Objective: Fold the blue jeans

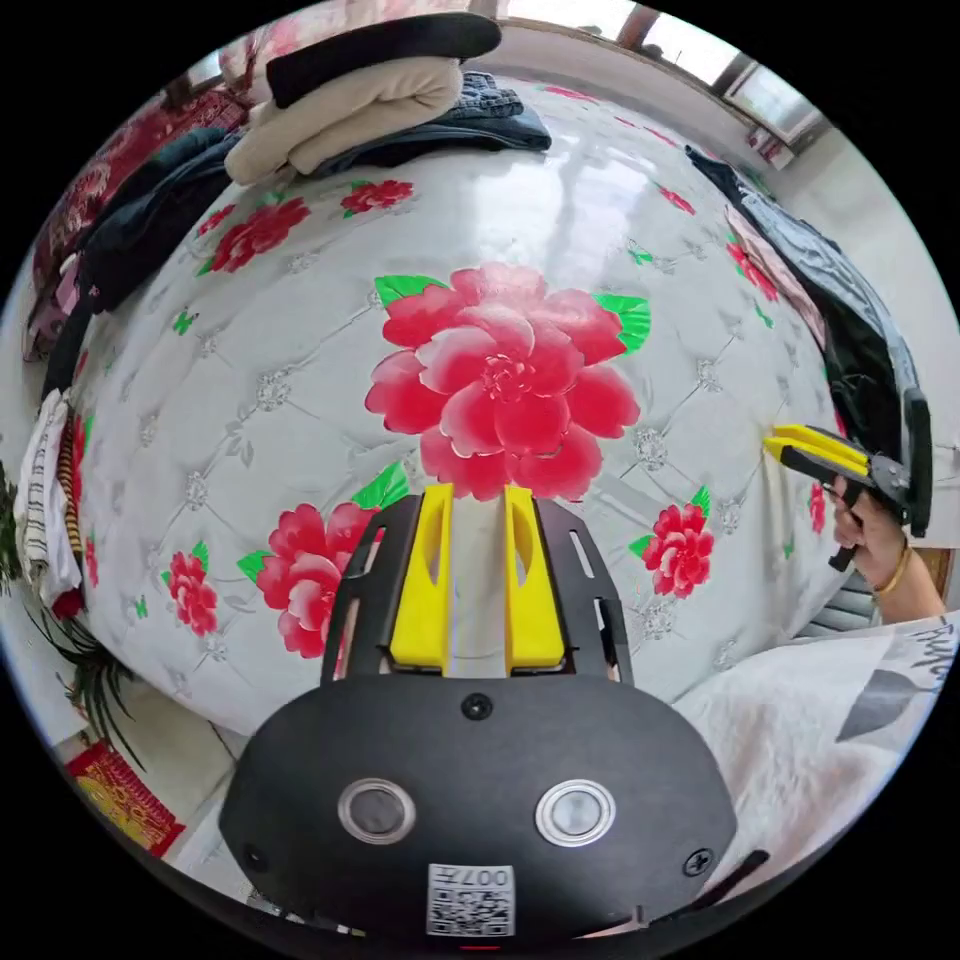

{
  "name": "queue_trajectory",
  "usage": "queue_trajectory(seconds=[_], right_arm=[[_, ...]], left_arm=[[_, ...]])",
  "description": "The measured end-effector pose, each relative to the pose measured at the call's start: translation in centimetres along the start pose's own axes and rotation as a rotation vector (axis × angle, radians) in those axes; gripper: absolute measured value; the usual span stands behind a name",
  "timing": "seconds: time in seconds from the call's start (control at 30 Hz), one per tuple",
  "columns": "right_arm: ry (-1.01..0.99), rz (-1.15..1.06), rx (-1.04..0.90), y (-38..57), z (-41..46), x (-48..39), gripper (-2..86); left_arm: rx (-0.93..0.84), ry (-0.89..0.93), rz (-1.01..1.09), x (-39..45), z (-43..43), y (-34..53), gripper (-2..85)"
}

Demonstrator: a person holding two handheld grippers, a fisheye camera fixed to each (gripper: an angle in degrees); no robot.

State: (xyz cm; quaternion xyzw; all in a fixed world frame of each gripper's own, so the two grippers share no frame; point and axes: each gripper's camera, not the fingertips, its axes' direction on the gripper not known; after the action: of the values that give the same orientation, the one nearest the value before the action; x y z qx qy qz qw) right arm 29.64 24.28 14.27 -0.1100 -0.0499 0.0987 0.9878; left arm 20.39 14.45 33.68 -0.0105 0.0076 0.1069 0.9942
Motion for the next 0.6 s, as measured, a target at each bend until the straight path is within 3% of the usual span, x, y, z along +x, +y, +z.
queue_trajectory(seconds=[0.1, 0.17, 0.23, 0.33, 0.47, 0.6], right_arm=[[0.05, 0.147, 0.126, 1.4, -4.2, 4.2, 8.6], [0.225, 0.254, 0.26, 3.8, -8.8, 8.2, 8.6], [0.537, 0.418, 0.386, 8.1, -15.5, 14.4, 9.1], [0.843, 0.592, 0.428, 13.6, -23.4, 21.5, 9.9], [0.857, 0.727, 0.361, 17.9, -28.8, 27.1, 10.8], [0.632, 0.851, 0.127, 19.7, -25.1, 31.9, 8.6]], left_arm=[[-0.003, -0.018, 0.005, 0.7, 0.0, -0.3, 7.9], [-0.02, 0.008, -0.005, 0.4, 0.0, -0.7, 7.9], [-0.04, 0.019, -0.012, 0.1, 0.1, -1.1, 8.1], [-0.032, 0.035, -0.026, -0.2, 0.2, -1.0, 8.2], [0.053, 0.029, -0.065, -0.1, 0.4, 0.5, 7.7], [0.07, 0.019, -0.114, -0.3, 0.6, 0.9, 6.4]])
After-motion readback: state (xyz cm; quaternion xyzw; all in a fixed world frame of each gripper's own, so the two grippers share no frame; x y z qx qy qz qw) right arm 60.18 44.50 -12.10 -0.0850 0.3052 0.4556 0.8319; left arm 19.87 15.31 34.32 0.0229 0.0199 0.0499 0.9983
